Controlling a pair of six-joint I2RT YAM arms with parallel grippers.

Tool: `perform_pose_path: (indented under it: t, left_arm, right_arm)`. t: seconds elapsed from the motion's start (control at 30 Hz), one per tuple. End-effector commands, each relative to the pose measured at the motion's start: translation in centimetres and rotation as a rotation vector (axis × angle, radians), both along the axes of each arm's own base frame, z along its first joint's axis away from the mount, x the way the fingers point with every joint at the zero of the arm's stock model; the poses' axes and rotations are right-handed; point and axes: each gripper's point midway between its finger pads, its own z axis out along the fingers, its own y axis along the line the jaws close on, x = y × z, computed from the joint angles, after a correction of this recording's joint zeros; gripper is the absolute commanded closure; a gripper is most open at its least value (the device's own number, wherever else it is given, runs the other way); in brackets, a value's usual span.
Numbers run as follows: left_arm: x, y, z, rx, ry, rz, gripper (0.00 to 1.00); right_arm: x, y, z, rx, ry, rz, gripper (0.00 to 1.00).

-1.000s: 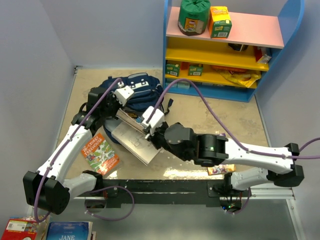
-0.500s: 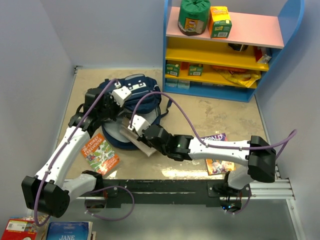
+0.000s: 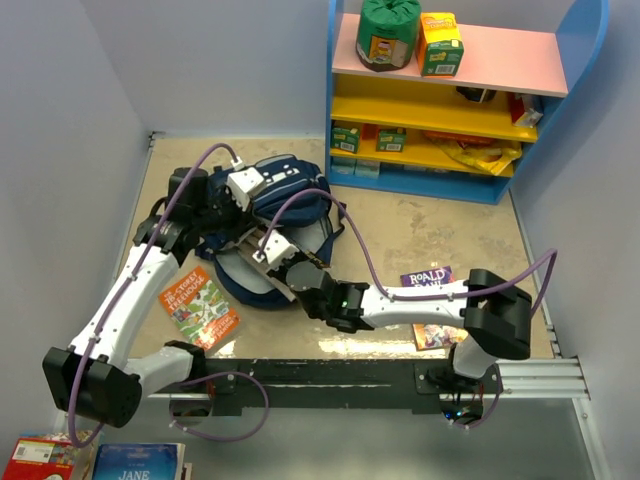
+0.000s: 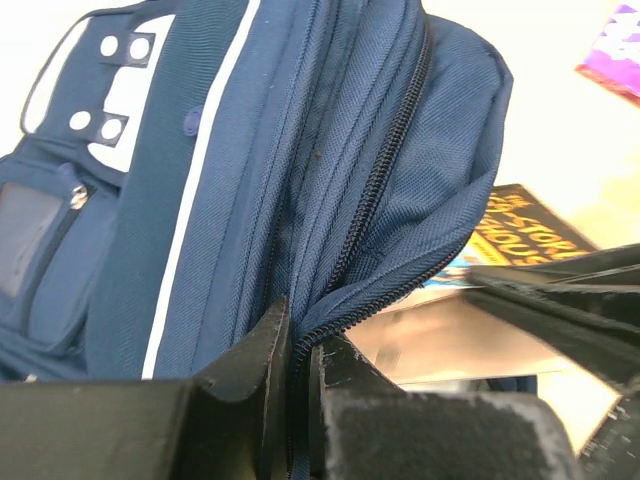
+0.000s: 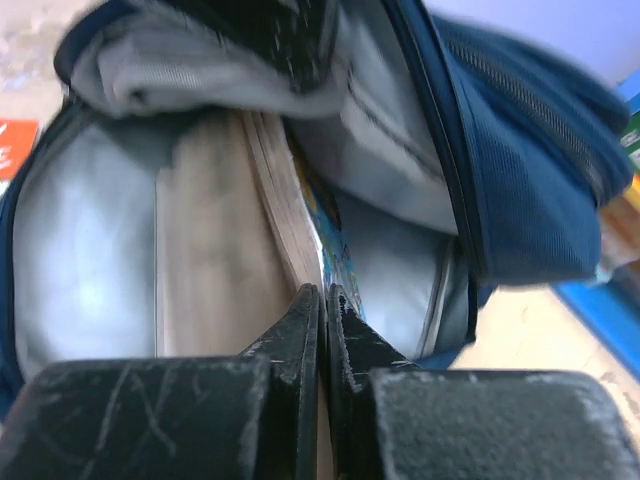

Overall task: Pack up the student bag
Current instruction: Place the book in the student bag.

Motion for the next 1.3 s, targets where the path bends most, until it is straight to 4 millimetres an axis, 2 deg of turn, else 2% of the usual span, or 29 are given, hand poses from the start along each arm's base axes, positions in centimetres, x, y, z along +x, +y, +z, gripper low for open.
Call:
perform_pose_path:
  t: [0.0, 0.27, 0.3, 0.33, 0.4, 0.47, 0.5, 0.53, 0.67, 0.7, 0.73, 0.77, 0.8, 0.83, 0.87, 0.9, 0.93, 0.97, 1.0, 1.13, 1.23, 1.27]
  left_arm:
    - [-1.2, -3.7, 6.6, -0.182, -0.122, -0.196, 1.0]
    - [-3.0, -5.1, 7.7, -0.23, -0.087, -0.327, 1.0]
    - [-3.2, -5.2, 7.7, -0.235, -0.078, -0.336, 1.0]
    - [-3.3, -5.3, 7.7, -0.242, -0.068, -0.348, 1.0]
    - [-3.8, -5.6, 7.9, -0.254, -0.06, -0.374, 1.0]
    - [-4.1, -5.8, 7.8, -0.263, -0.05, -0.39, 1.0]
    - [-4.2, -5.8, 7.8, -0.264, -0.048, -0.395, 1.0]
    - [-4.3, -5.8, 7.8, -0.265, -0.047, -0.399, 1.0]
    - [-4.4, -5.9, 7.7, -0.266, -0.042, -0.409, 1.0]
    - [-4.4, -5.8, 7.7, -0.261, -0.045, -0.405, 1.0]
    - [-4.3, -5.7, 7.6, -0.254, -0.05, -0.401, 1.0]
    - [-4.0, -5.6, 7.3, -0.245, -0.048, -0.386, 1.0]
    - [-3.7, -5.5, 7.1, -0.24, -0.05, -0.375, 1.0]
    - [-3.6, -5.4, 6.8, -0.237, -0.043, -0.365, 1.0]
    - [-3.3, -5.3, 6.5, -0.227, -0.046, -0.352, 1.0]
    - [-2.9, -5.2, 6.3, -0.223, -0.048, -0.342, 1.0]
    - [-2.9, -5.2, 6.0, -0.22, -0.045, -0.336, 1.0]
    - [-2.6, -5.1, 5.9, -0.215, -0.047, -0.328, 1.0]
    - [-2.3, -5.1, 5.7, -0.212, -0.049, -0.324, 1.0]
    - [-1.1, -4.9, 5.6, -0.205, -0.072, -0.279, 1.0]
    - [0.8, -4.9, 5.8, -0.2, -0.095, -0.23, 1.0]
    - [1.7, -4.5, 5.8, -0.184, -0.104, -0.195, 1.0]
  right_arm:
    - [1.5, -0.3, 5.1, 0.163, -0.154, -0.131, 1.0]
    - [2.5, -1.1, 4.1, 0.127, -0.259, -0.207, 1.0]
    - [2.7, -1.1, 4.7, 0.162, -0.277, -0.224, 1.0]
    - [3.0, -1.2, 3.8, 0.12, -0.297, -0.248, 1.0]
    - [3.3, -1.1, 4.4, 0.157, -0.329, -0.275, 1.0]
    - [3.8, -1.0, 3.4, 0.111, -0.353, -0.306, 1.0]
    - [3.9, -0.9, 4.0, 0.141, -0.368, -0.324, 1.0]
    - [4.2, -0.7, 3.0, 0.107, -0.371, -0.333, 1.0]
    - [4.5, 0.9, 2.2, 0.13, -0.319, -0.302, 1.0]
    - [4.4, 1.2, 1.2, 0.069, -0.281, -0.281, 1.0]
    - [4.2, 1.7, 1.0, 0.138, -0.23, -0.268, 1.0]
    - [3.9, 1.8, 2.2, 0.177, -0.203, -0.246, 1.0]
    - [3.3, 2.2, 1.1, 0.13, -0.158, -0.19, 0.86]
    - [2.8, 2.7, 1.2, 0.186, -0.109, -0.151, 0.74]
    - [1.8, 2.2, 2.9, 0.229, -0.091, -0.103, 0.66]
    - [0.8, 2.9, 3.1, 0.252, -0.047, -0.017, 0.47]
    - [0.1, 2.8, 4.0, 0.283, -0.029, 0.019, 0.39]
    - [-0.4, 2.7, 4.6, 0.307, -0.008, 0.042, 0.35]
    - [-1.1, 2.1, 6.2, 0.348, 0.025, 0.068, 0.28]
    - [-3.0, 0.2, 9.1, 0.477, 0.11, 0.105, 0.25]
    - [-4.3, -1.0, 9.1, 0.519, 0.182, 0.123, 0.26]
    - [-4.5, -1.4, 8.2, 0.506, 0.21, 0.114, 0.26]
